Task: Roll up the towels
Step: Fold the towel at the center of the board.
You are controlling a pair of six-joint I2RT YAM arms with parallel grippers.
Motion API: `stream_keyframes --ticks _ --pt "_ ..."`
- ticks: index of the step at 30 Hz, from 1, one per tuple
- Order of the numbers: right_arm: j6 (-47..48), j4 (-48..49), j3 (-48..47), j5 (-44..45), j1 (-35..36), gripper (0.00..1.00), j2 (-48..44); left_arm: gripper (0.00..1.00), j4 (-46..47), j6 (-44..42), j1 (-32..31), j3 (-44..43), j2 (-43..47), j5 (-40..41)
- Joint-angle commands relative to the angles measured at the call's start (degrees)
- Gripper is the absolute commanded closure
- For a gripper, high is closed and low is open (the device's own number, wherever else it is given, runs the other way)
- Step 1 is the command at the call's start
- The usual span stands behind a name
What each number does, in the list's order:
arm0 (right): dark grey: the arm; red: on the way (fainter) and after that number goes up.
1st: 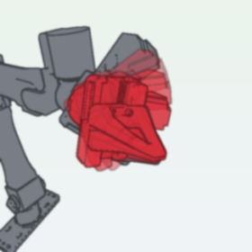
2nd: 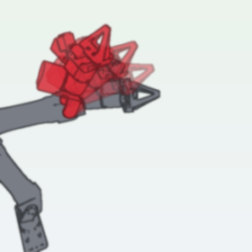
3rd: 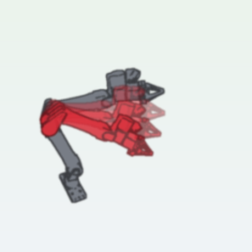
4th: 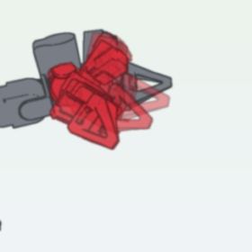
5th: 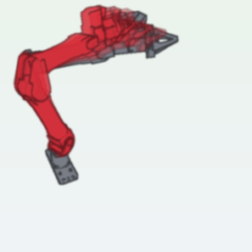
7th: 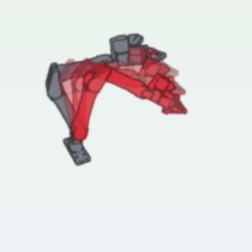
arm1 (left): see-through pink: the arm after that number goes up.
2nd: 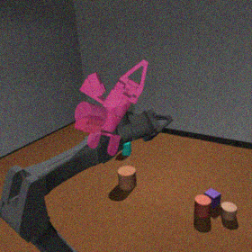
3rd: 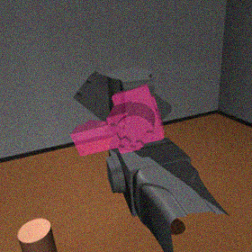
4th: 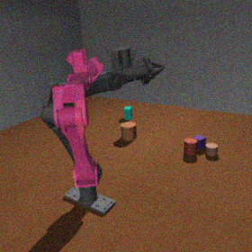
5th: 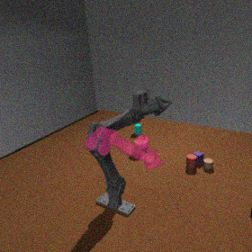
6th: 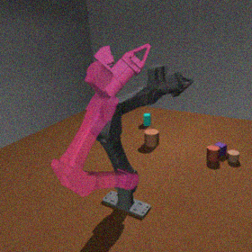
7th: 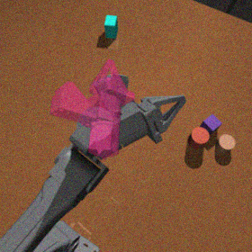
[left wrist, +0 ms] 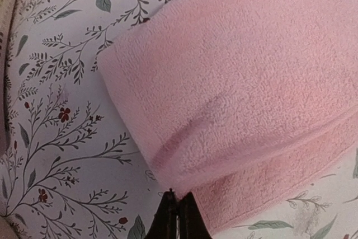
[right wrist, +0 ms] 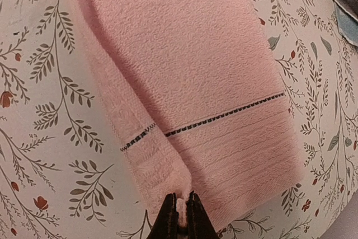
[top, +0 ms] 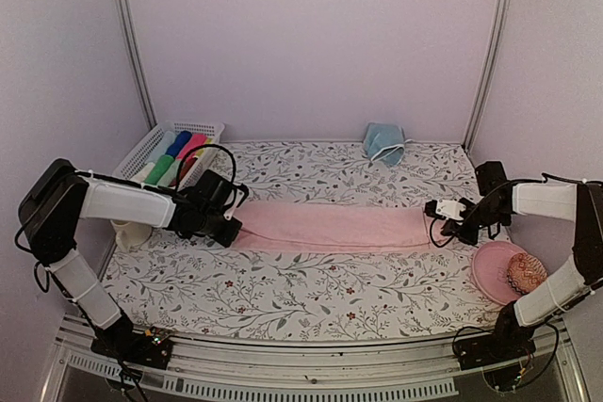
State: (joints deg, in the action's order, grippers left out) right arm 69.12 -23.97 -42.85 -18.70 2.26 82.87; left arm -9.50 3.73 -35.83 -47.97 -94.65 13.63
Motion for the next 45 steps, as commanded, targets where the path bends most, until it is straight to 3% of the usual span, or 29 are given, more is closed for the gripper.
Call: stream_keyframes --ticks 1,23,45 --pt "0.50 0.48 0.11 -0.34 0.48 0.98 -2.03 1.00 -1.18 0.92 -0.99 -1.11 0.16 0.80" --pt "0.05 1.86 -2.35 3.52 0.44 0.98 -1.55 1.00 -4.07 2.97 -2.86 0.33 8.01 0.96" --pt "0.49 3.30 -2.04 6.24 0.22 0.98 0.69 1.00 -7.10 5.04 -4.60 0.74 8.63 0.98"
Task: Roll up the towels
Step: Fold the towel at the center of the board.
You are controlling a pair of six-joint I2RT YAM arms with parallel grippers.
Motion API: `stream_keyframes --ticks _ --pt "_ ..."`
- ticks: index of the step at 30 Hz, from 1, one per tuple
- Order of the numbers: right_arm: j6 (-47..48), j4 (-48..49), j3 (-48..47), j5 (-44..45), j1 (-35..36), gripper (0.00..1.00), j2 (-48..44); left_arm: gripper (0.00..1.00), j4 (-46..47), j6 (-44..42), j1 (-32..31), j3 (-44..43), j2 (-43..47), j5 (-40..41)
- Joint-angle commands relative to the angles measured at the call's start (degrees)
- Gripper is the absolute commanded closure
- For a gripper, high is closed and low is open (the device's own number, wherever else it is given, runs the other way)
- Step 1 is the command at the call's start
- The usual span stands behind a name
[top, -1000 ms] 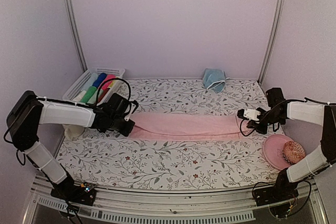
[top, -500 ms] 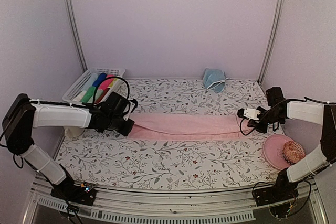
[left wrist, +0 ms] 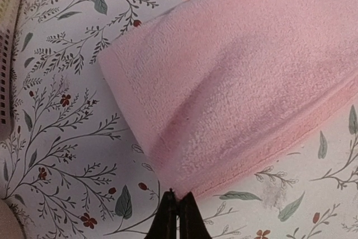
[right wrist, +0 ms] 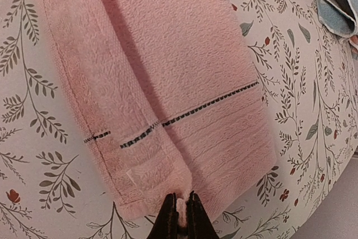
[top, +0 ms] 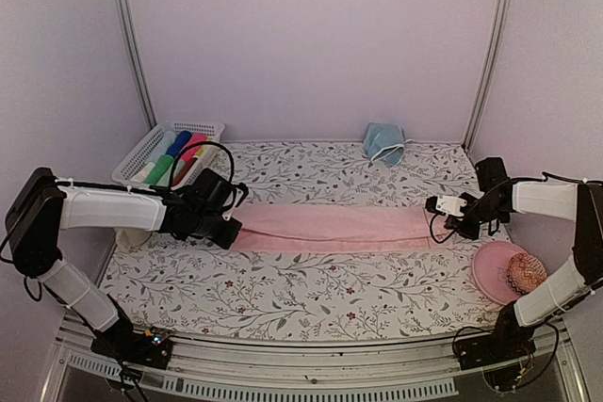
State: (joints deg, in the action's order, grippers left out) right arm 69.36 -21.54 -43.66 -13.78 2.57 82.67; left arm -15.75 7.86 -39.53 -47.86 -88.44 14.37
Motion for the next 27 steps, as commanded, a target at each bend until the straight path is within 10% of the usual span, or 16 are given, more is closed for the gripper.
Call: stream_keyframes --ticks 1,27 --pt "0.25 0.88 -1.25 1.42 -0.05 0.98 0.86 1.00 -0.93 0.93 -0.98 0.78 2.76 0.21" --pt "3.71 0.82 2.36 1.39 -0.02 0.87 -0.31 1.00 -2.09 1.81 -2.17 0.72 -3.04 -1.21"
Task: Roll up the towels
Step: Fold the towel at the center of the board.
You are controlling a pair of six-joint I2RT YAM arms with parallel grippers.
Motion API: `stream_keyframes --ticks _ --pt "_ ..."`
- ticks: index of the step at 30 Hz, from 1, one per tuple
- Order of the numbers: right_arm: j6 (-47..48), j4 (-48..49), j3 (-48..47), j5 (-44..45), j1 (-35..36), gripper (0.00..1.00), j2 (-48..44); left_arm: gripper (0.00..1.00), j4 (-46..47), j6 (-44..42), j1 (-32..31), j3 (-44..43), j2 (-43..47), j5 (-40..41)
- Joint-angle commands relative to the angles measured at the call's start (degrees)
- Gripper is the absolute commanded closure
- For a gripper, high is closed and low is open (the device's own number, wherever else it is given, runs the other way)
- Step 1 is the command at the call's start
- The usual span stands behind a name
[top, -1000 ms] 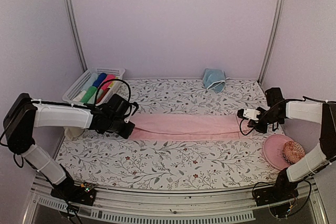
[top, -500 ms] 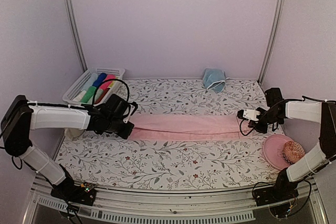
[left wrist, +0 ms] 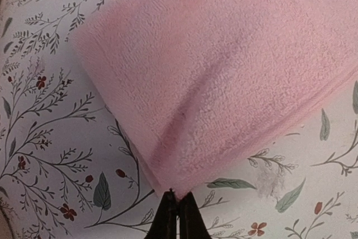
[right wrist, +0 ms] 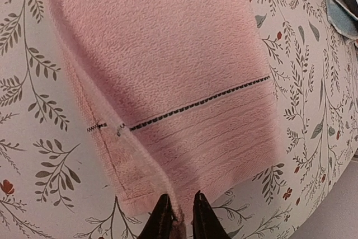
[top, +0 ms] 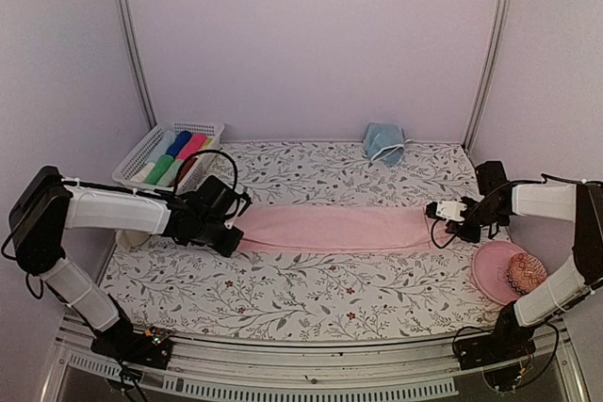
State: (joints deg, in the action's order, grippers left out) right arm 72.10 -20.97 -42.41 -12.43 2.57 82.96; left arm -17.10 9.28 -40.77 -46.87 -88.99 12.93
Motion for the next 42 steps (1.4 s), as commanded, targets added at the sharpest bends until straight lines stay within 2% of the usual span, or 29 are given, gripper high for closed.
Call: stream_keyframes --ticks 1,8,15,26,27,32,34,38,40,42 --pt "1.10 0.16 1.19 -0.03 0.00 0.87 -0.66 1.00 -0.76 0.26 -0.96 -0.47 -3.11 0.32" --pt "0.41 0.92 0.89 0.70 0.04 0.88 0.14 1.00 -1.49 0.30 -1.27 -1.67 -4.80 0.61" --pt "0.59 0.95 0.92 0.65 -0.02 0.97 0.04 1.00 -1.89 0.39 -1.76 -1.06 -3.27 0.61" --pt "2.24 -0.57 1.51 0.78 -0.01 0.95 -0.97 1.00 -3.33 1.13 -2.01 -0.68 -1.93 1.35" --pt "2.47 -0.64 1.50 0.93 -0.02 0.92 -1.02 0.95 -3.41 1.17 -2.04 -0.75 -1.89 1.38" --pt "3.07 -1.72 1.41 1.57 -0.02 0.67 -1.34 0.61 -3.72 1.37 -2.21 -0.85 -1.05 0.84" --pt "3.35 -2.49 1.34 1.89 0.00 0.62 -1.90 0.48 -3.75 1.48 -2.47 -0.68 -0.21 0.34" --pt "3.40 -5.06 0.57 2.90 0.04 0.52 -2.83 0.32 -3.64 1.76 -2.67 -0.19 2.52 -0.33" --pt "3.19 -7.65 -0.58 3.46 0.02 0.41 -2.75 0.21 -3.55 2.00 -2.70 0.01 4.02 0.03" --pt "2.55 -9.88 -2.02 3.91 -0.08 0.35 -2.69 0.10 -3.57 2.21 -2.70 0.19 5.25 1.38"
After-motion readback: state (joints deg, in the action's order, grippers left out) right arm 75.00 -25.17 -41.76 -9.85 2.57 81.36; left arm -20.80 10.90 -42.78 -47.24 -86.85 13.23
